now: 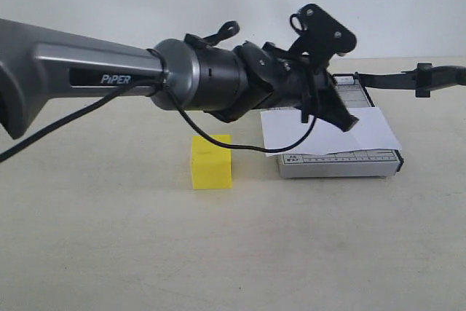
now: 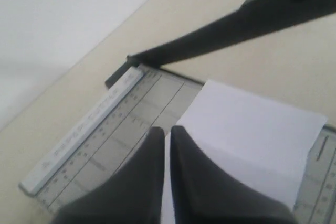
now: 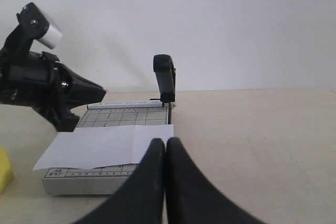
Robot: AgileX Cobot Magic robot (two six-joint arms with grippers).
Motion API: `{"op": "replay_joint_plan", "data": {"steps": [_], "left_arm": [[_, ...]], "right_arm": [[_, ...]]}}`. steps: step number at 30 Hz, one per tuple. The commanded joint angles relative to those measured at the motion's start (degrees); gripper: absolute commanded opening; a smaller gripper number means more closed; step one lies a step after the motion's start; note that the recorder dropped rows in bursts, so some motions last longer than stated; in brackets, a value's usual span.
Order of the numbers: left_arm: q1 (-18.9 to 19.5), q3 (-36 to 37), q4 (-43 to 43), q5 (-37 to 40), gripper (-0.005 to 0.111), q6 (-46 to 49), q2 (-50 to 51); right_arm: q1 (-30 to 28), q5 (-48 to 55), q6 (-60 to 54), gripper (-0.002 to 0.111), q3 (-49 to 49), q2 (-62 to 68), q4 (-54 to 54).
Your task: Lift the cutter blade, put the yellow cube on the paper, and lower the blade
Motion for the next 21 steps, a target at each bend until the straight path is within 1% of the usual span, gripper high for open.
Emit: {"op": "replay_joint_plan", "data": {"steps": [1, 6, 21], "left_arm": [[2.44, 4.14, -0.24, -0.11, 0.004, 0.55, -1.04], [2.57, 5.69, -0.41, 0.0, 0.004, 0.55, -0.83], [2.41, 5.66, -0.41, 0.39, 0.004, -1.63, 3.46]], "right_arm": [[-0.11, -0.21, 0.08, 0.0, -0.05, -0.08, -0.19], [-0.11, -0.21, 0.08, 0.0, -0.05, -0.08, -0.19], [-0.11, -0.21, 0.08, 0.0, -0.05, -0.08, -0.19]]}}
